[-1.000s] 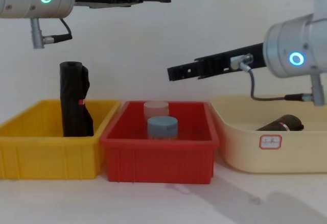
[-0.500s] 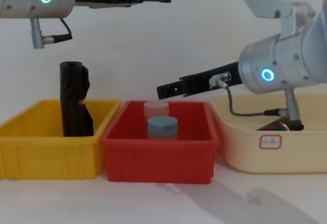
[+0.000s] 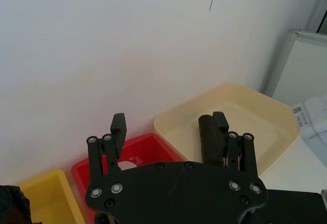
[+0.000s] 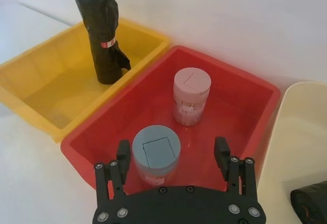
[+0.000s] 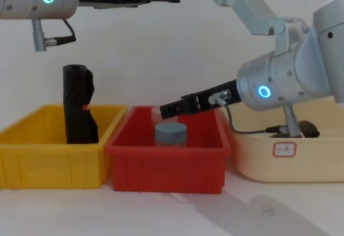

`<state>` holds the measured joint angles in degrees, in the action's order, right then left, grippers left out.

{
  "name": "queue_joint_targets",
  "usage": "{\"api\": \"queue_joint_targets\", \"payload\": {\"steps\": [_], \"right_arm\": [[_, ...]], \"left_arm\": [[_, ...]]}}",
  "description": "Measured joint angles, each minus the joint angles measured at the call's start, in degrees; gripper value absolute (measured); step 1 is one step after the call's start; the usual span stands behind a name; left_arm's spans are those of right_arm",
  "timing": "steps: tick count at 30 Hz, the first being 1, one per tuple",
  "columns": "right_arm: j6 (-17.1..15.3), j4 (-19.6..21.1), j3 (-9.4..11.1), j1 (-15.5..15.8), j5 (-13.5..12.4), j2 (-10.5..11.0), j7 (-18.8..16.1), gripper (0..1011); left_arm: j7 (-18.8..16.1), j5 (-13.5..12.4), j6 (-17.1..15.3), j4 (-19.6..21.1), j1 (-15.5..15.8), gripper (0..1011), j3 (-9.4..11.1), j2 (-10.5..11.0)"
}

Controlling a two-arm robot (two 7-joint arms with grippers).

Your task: Pick up the garbage bag with the one hand and transfer it to the other hand.

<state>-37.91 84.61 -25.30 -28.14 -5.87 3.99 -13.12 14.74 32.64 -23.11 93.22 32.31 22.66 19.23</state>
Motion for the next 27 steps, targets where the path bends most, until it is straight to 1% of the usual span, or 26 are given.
{"api": "queue_joint_targets", "payload": {"steps": [15,27], "right_arm": [[-2.61,-2.71,-0.29,-1.04,0.51,-2.22,0.18,1000],[-3.55,-4.59,-0.04,-1.72,0.90,-3.84,0.55,1000]], "left_arm": [[0.00,0.00,0.00,0.00,0.00,1001,0.00,0.00],[0.00,0.00,0.00,0.00,0.00,1001,0.00,0.00]]}}
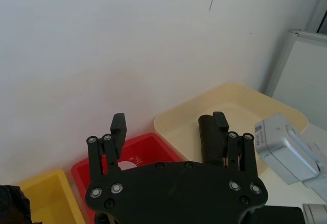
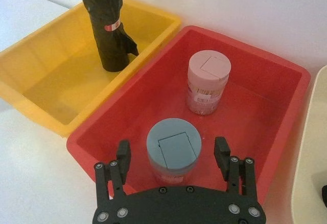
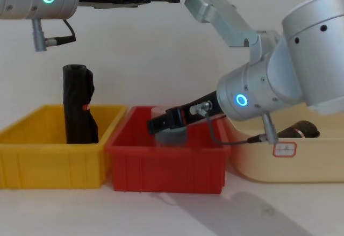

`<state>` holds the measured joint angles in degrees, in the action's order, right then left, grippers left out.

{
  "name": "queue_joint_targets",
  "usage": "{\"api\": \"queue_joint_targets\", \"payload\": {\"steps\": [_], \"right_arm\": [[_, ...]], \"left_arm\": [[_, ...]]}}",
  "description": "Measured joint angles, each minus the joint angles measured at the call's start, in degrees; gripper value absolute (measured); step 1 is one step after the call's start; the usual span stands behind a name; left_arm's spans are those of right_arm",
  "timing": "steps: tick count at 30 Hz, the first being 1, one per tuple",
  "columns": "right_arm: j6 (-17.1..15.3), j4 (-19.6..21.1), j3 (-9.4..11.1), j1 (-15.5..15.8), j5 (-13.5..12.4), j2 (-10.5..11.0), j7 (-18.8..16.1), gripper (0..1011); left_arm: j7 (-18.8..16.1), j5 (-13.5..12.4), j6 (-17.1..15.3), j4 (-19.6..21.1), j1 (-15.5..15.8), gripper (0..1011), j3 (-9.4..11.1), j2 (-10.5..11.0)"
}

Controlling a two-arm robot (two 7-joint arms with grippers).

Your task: Pick up the garbage bag with the one hand and transfer it to the other hand.

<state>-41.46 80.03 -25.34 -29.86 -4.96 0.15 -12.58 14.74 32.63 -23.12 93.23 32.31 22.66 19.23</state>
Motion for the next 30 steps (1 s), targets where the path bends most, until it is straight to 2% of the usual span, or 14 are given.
{"api": "queue_joint_targets", "payload": {"steps": [20,28,30], "right_arm": [[1.04,-3.22,0.16,-0.87,0.82,-1.79,-0.09,993],[2.15,-4.06,0.63,-1.01,0.82,-2.47,-0.28,840],[2.40,-4.30,0.78,-1.04,0.82,-2.68,-0.26,740]], "left_arm": [[0.00,0.00,0.00,0.00,0.00,1001,0.00,0.00],[0.00,0.00,0.00,0.00,0.00,1001,0.00,0.00],[0.00,0.00,0.00,0.00,0.00,1001,0.00,0.00]]}}
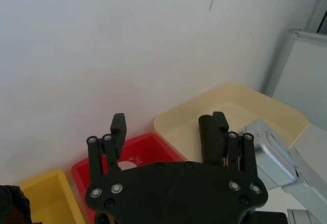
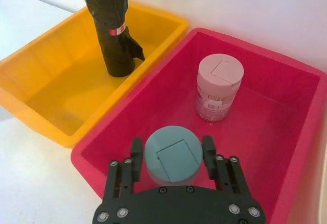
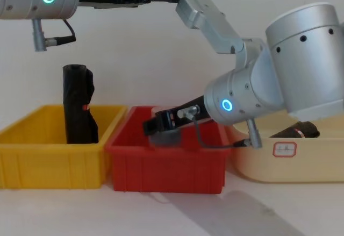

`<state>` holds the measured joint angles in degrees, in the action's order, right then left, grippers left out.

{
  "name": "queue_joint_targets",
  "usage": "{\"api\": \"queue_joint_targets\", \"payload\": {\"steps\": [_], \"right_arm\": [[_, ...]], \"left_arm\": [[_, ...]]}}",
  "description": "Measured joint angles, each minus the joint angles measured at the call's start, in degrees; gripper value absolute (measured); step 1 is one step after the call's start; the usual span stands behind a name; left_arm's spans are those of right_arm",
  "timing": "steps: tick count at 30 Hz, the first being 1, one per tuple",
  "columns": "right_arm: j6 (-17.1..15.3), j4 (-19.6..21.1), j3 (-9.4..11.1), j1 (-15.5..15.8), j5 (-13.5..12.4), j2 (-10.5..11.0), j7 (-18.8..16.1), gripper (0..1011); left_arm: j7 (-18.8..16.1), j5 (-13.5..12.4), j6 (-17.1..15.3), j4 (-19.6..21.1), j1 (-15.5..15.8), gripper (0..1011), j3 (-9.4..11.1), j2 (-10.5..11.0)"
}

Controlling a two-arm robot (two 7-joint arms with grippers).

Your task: Pick up the garbage bag with the one hand and transfer it to the other hand.

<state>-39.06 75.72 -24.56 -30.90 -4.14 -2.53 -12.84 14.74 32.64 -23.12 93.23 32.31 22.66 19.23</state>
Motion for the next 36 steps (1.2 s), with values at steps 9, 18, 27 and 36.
{"api": "queue_joint_targets", "payload": {"steps": [9,18,27,36], "right_arm": [[1.30,-0.60,0.20,0.14,0.36,-0.17,-0.06,658],[2.72,-0.20,0.04,1.05,0.96,0.41,-0.68,658],[3.14,0.78,1.00,1.45,1.11,0.23,-0.75,658],[3.08,3.14,2.79,1.13,0.21,-0.60,-0.81,658]], "left_arm": [[0.00,0.00,0.00,0.00,0.00,1001,0.00,0.00],[0.00,0.00,0.00,0.00,0.00,1001,0.00,0.00],[0.00,0.00,0.00,0.00,0.00,1001,0.00,0.00],[0.00,0.00,0.00,0.00,0.00,1001,0.00,0.00]]}}
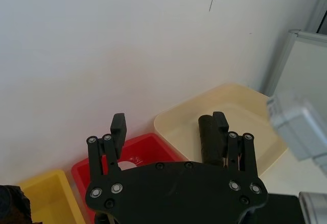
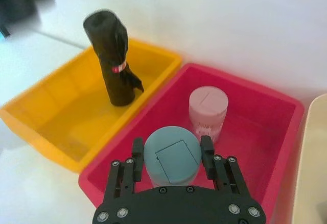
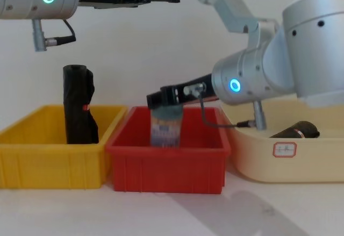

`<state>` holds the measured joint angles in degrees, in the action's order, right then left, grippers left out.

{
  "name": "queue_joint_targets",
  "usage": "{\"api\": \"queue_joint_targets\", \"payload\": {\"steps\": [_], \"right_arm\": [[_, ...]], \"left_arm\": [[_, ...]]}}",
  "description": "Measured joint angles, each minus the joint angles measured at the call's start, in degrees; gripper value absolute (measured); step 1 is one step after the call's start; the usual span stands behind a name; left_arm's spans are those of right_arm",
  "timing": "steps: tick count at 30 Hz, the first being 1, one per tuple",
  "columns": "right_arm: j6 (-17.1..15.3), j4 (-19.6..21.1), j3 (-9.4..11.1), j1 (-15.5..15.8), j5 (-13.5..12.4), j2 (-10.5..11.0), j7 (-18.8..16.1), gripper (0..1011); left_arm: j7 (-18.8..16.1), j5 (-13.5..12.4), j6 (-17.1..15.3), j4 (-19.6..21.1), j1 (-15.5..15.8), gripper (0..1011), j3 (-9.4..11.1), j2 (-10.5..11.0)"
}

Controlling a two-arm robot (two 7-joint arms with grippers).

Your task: Pick up the garbage bag with the one hand and transfer it to the other hand.

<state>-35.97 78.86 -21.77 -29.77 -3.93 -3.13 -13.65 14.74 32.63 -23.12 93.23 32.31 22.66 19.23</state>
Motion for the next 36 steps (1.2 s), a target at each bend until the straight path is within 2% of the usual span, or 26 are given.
{"api": "queue_joint_targets", "payload": {"steps": [9,20,36], "right_arm": [[-0.48,1.86,2.10,-0.78,-1.57,-1.00,0.17,658],[-0.04,1.48,4.95,-2.51,-2.70,-1.86,2.13,658],[3.62,-5.09,12.56,-7.60,-3.70,-2.13,7.41,658]], "left_arm": [[0.00,0.00,0.00,0.00,0.00,1001,0.00,0.00],[0.00,0.00,0.00,0.00,0.00,1001,0.00,0.00],[0.00,0.00,0.00,0.00,0.00,1001,0.00,0.00]]}}
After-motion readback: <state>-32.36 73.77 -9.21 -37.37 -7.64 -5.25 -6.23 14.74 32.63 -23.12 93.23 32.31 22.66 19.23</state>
